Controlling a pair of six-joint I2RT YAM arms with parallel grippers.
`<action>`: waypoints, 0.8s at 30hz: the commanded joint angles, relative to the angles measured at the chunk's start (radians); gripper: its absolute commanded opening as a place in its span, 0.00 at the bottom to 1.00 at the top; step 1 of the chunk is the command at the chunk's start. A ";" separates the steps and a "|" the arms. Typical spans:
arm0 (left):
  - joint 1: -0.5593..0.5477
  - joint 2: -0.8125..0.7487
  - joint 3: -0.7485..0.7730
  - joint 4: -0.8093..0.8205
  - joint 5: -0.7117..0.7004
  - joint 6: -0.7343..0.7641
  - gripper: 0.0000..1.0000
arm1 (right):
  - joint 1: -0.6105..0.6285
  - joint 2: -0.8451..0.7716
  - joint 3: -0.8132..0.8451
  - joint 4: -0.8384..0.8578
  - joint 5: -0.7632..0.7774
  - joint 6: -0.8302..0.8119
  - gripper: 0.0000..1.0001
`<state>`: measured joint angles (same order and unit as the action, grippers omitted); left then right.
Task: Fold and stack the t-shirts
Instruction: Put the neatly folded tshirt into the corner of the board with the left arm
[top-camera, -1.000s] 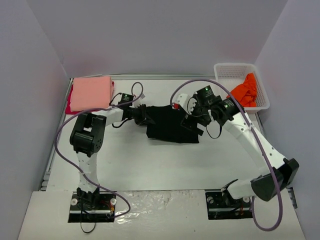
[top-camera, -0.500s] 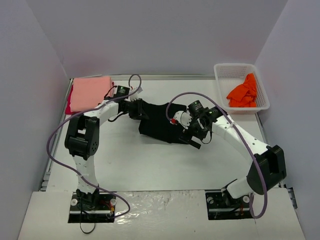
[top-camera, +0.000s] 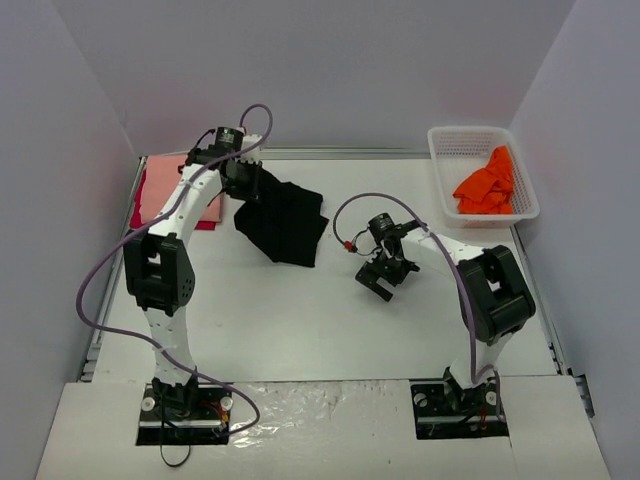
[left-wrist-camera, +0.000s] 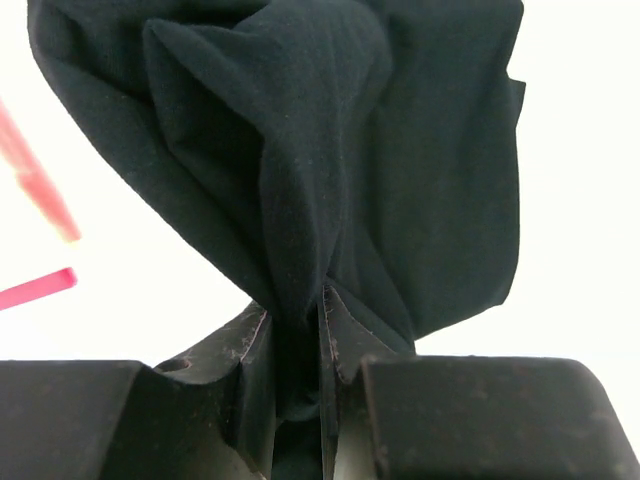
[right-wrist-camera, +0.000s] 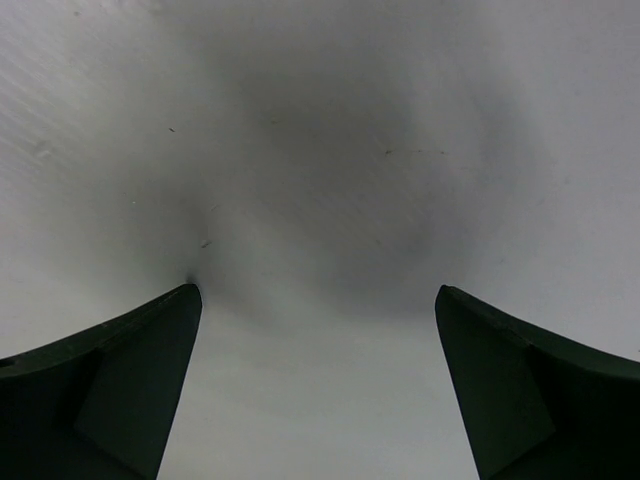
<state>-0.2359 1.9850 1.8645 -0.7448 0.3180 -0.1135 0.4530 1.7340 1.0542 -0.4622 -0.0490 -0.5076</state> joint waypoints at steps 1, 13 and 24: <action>0.010 0.027 0.142 -0.132 -0.154 0.099 0.02 | 0.000 0.016 -0.019 0.039 0.098 0.037 1.00; 0.012 0.172 0.424 -0.235 -0.368 0.195 0.02 | 0.000 0.019 -0.045 0.071 0.196 0.041 1.00; 0.029 0.196 0.588 -0.186 -0.361 0.167 0.02 | -0.002 0.059 -0.056 0.071 0.212 0.040 1.00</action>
<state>-0.2203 2.2280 2.3917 -0.9585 -0.0204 0.0681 0.4549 1.7432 1.0420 -0.4034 0.1078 -0.4736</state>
